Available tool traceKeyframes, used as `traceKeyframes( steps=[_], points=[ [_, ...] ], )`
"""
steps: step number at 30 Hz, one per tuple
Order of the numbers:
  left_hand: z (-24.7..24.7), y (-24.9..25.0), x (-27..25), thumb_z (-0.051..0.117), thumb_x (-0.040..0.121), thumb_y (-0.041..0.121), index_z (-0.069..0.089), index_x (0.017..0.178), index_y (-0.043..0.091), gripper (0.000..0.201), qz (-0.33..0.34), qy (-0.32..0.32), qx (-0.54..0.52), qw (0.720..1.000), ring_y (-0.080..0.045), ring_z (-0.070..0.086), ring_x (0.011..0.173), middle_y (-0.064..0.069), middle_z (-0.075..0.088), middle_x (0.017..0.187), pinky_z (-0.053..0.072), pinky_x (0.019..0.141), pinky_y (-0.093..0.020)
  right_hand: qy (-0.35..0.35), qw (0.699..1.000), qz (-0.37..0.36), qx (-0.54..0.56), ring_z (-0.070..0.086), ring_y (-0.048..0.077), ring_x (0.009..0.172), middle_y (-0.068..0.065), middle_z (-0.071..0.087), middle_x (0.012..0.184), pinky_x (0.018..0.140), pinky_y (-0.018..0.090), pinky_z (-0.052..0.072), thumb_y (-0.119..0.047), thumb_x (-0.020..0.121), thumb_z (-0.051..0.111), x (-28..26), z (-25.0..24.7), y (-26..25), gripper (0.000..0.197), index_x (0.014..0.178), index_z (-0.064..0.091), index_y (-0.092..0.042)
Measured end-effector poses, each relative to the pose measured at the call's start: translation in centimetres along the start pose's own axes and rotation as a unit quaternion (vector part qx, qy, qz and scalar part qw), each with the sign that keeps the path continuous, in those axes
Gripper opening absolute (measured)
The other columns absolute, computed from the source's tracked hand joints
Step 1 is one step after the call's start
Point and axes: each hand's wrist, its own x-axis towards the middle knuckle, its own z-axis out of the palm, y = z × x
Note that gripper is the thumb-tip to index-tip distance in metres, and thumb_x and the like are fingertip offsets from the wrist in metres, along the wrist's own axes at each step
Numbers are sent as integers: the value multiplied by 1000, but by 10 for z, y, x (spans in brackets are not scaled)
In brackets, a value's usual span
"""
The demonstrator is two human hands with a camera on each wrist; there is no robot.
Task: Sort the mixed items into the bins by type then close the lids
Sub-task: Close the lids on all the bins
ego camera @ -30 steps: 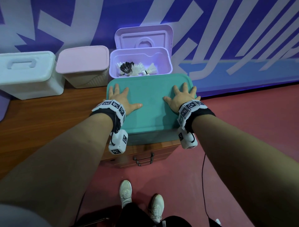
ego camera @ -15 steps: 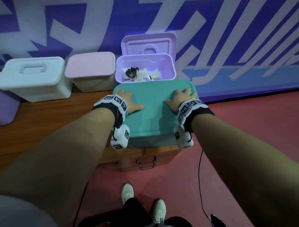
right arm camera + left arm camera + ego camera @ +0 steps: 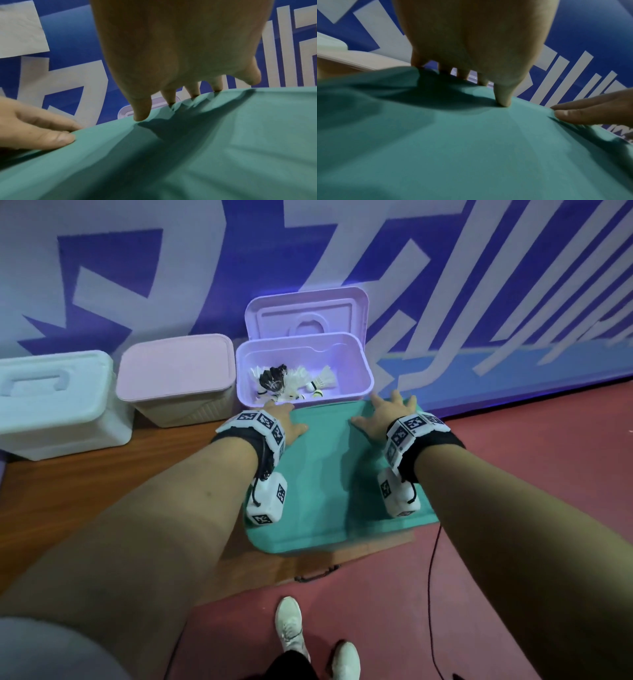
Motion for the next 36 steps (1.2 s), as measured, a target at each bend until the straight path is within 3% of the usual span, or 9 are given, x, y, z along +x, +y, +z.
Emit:
traceKeyframes(
  steps=[5, 9, 11, 13, 16, 19, 22, 26, 36],
  points=[
    [-1, 3, 12, 31, 100, 51, 32, 148, 12, 61, 11, -8, -36, 999, -32, 36, 137, -12, 33, 153, 31, 112, -40, -2, 1000, 20, 15, -1, 42, 145, 12, 12, 158, 114, 62, 8, -71, 85, 37, 4, -2, -8, 73, 146, 27, -33],
    [-3, 0, 17, 40, 99, 47, 57, 126, 14, 46, 45, 22, -56, 997, -32, 50, 119, -13, 51, 135, 40, 101, -37, -1, 999, 21, 31, 8, 41, 143, 12, 19, 155, 113, 60, 14, -66, 87, 41, 5, -9, -12, 66, 140, 38, -27],
    [0, -1, 17, 45, 97, 45, 57, 124, 18, 41, 63, 37, -67, 995, -31, 50, 116, -12, 51, 131, 40, 99, -37, 13, 999, 17, 42, 14, 38, 142, 9, 25, 152, 112, 61, 16, -63, 87, 44, 2, -11, -11, 62, 137, 42, -27],
    [2, -3, 16, 50, 93, 50, 54, 130, 22, 46, 71, 39, -68, 994, -31, 47, 122, -11, 49, 135, 38, 103, -39, 39, 997, 28, 61, 15, 36, 142, 7, 25, 151, 111, 62, 18, -64, 85, 48, -3, -10, -10, 64, 137, 42, -27],
    [-1, -2, 16, 48, 91, 57, 52, 134, 21, 56, 54, 44, -50, 996, -32, 45, 127, -10, 48, 140, 36, 106, -38, 45, 988, 108, 101, 18, 43, 139, 9, 23, 149, 106, 62, 29, -75, 72, 54, -7, -11, -5, 88, 142, 34, -26],
    [-1, -3, 20, 34, 87, 73, 43, 142, 16, 80, -17, 7, -10, 1000, -33, 36, 137, -10, 32, 154, 34, 111, -44, 29, 983, 142, 111, 30, 42, 132, 10, 29, 142, 99, 58, 36, -79, 69, 54, -8, -14, 0, 95, 143, 31, -25],
    [3, -2, 17, 30, 78, 83, 42, 143, 20, 92, -73, 5, -24, 997, -37, 34, 135, -12, 27, 155, 34, 109, -49, 44, 983, 140, 113, 31, 38, 131, 11, 29, 142, 99, 54, 36, -79, 70, 53, -9, -13, 2, 94, 142, 33, -23],
    [1, 2, 8, 31, 84, 78, 37, 145, 24, 82, -91, 10, -28, 995, -39, 26, 136, -14, 27, 152, 28, 112, -47, 63, 980, 135, 129, 29, 38, 131, 12, 29, 142, 103, 54, 34, -79, 69, 55, -13, -12, 4, 93, 140, 37, -21],
    [5, -10, 0, 60, 84, 59, 64, 117, 31, 44, -29, 101, -188, 977, -31, 35, 127, -2, 54, 133, 33, 107, -38, 82, 976, 113, 170, 24, 40, 134, 13, 26, 144, 109, 58, 27, -76, 67, 61, -9, -14, 6, 92, 137, 39, -20]
  ],
)
